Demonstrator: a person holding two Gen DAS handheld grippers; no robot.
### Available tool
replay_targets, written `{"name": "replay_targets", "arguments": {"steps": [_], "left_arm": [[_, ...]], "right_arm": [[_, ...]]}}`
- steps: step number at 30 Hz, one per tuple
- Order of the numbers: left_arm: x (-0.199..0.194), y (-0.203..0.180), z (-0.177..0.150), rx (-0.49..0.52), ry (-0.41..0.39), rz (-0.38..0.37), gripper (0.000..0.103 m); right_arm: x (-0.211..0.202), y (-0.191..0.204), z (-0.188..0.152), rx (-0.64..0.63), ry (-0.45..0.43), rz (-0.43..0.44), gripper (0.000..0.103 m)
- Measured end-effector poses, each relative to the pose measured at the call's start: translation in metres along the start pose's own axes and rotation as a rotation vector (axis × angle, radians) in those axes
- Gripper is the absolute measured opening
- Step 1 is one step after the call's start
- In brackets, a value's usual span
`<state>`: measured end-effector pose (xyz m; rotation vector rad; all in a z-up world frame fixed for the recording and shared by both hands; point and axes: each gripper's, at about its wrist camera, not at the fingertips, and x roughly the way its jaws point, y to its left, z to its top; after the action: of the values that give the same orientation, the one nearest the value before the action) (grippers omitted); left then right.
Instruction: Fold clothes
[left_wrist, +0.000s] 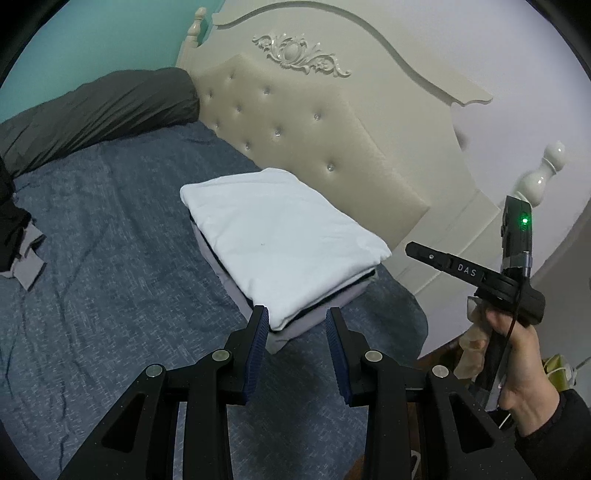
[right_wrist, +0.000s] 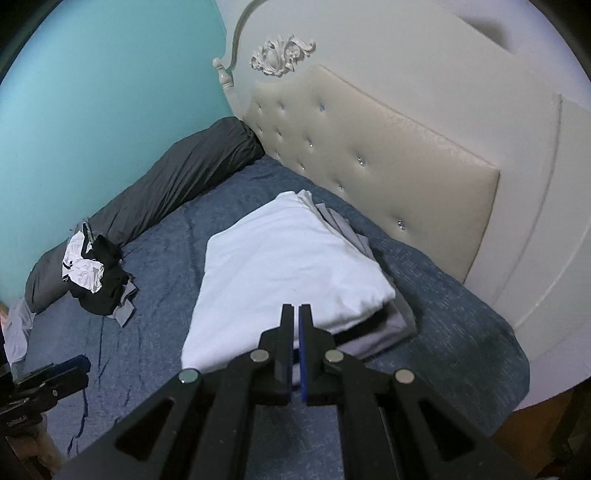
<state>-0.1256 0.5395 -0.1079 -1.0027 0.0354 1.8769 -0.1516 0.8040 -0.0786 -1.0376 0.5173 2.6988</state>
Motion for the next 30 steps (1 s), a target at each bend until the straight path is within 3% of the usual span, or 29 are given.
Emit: {"name": "replay_targets", "arguments": {"steps": [14,19,23,30], "left_arm": [[-0.054,-0.008,-0.014,0.040,-0.037,0.029,0.036],[-0.073,-0.019,-0.025,0.063,-0.041,0.025,0.044],[-0.088,-0.025,-0.033,0.072,-0.046,0.022,0.045],[-0.115,-0.033,-0.045,0.095,-0.072,0.027,0.056]], "right_arm": [[-0.066,0.039,-0.033,-0.020,-0.067,-0.034,0.002],[-0.088,0.050,-0.049,-0.011,-0.076,-0.034,0.003],[-0.107,0.059,-0.061,-0.014,-0.089,-0.037,0.009],[-0.143,0.077,-0.083,-0.019,-0.117,-0.025,0.025]]}}
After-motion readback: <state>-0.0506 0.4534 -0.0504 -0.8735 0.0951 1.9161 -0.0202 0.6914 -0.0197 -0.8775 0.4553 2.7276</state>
